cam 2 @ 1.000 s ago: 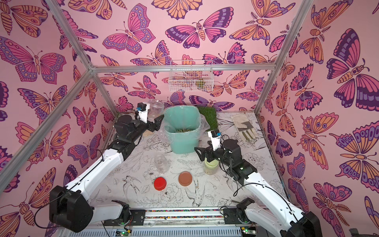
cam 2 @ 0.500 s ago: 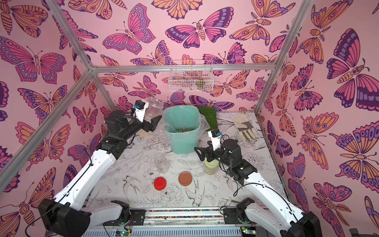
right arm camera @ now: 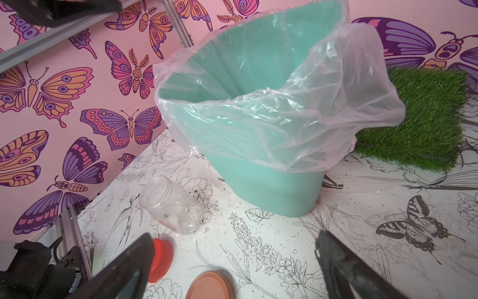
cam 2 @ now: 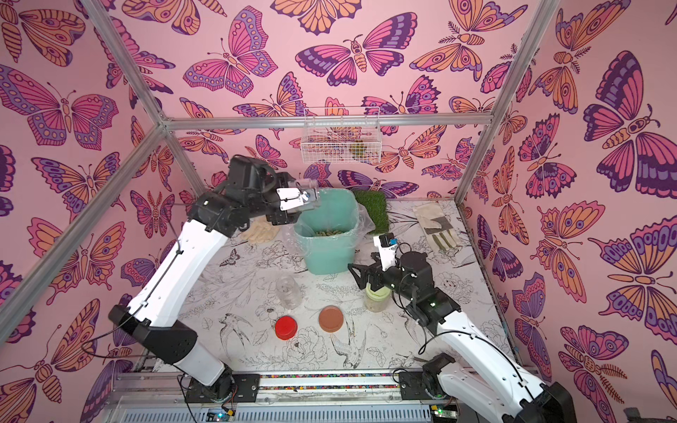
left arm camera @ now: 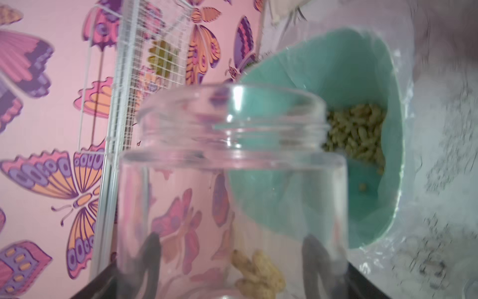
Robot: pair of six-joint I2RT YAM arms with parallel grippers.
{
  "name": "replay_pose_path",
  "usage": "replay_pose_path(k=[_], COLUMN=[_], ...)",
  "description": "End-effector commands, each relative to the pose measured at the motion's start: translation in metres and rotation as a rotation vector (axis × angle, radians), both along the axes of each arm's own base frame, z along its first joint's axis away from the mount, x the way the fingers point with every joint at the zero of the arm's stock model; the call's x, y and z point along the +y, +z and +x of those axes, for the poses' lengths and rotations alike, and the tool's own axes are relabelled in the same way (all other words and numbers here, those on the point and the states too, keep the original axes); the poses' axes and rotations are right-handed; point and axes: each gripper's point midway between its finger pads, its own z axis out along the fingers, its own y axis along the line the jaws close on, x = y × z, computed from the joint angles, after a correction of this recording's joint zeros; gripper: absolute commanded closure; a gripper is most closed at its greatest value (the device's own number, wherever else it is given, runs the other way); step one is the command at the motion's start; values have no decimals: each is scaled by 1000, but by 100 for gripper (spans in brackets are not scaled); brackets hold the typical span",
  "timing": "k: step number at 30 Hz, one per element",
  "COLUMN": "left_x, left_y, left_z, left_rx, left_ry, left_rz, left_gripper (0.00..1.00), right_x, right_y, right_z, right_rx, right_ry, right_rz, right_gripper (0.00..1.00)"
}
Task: Empty moldy peanuts from jars
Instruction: Pour the moldy peanuts from the jar into the trash bin.
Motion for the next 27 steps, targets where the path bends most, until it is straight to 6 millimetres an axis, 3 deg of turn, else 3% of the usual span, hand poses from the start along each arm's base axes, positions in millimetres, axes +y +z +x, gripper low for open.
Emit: replay_pose_path(k=[1, 5, 11, 17, 21, 27], left_x=[8, -19, -19, -21, -22, -19], left_y=[-13, -18, -30, -27, -21, -7], left_z=[10, 27, 35, 40, 41, 40], left_rx=[-152, -224, -226, -254, -259, -201], left_ry=[-111, -187, -184, -167, -139, -36], left_rz=[475, 548, 592, 582, 522, 281], left_gripper=[100, 100, 100, 100, 100, 100], right_x=[-4, -2, -3, -1, 0, 3], right_y=[4, 0, -4, -4, -2, -2], right_z=[1, 1, 1, 3, 5, 6], right_rx=[-25, -20, -19, -18, -23, -15], right_ry=[-14, -12, -14, -4, -5, 6], right_rz=[12, 20, 15, 13, 17, 17], right_gripper=[1, 1, 1, 1, 1, 1])
